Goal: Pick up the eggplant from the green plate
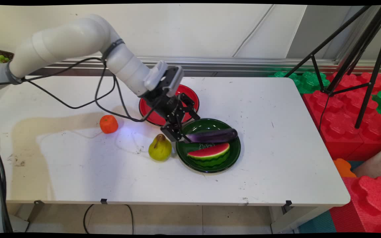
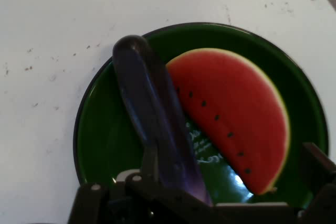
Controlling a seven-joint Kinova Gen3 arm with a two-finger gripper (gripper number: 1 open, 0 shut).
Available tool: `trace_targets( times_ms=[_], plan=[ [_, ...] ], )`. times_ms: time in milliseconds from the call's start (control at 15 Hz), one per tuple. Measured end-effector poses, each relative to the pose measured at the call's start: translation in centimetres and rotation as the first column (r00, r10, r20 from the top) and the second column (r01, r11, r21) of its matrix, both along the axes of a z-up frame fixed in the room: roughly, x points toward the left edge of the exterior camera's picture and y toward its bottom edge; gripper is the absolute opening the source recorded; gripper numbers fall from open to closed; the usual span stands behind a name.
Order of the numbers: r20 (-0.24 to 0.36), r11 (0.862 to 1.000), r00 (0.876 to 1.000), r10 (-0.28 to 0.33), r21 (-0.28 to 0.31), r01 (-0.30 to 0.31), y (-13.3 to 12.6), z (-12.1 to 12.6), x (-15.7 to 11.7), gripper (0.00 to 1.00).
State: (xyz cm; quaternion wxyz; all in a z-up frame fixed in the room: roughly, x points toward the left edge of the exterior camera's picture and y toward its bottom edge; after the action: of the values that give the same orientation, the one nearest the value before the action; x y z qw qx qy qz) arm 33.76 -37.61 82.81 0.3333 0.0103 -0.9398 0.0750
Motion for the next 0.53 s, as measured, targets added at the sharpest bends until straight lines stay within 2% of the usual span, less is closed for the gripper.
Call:
trace_targets(
  times_ms=[533],
  plan=[
    [0.035,1.000,0.999,0.001,0.008,-0.001,-2.0,-3.3,-2.2,1.00]
  ],
)
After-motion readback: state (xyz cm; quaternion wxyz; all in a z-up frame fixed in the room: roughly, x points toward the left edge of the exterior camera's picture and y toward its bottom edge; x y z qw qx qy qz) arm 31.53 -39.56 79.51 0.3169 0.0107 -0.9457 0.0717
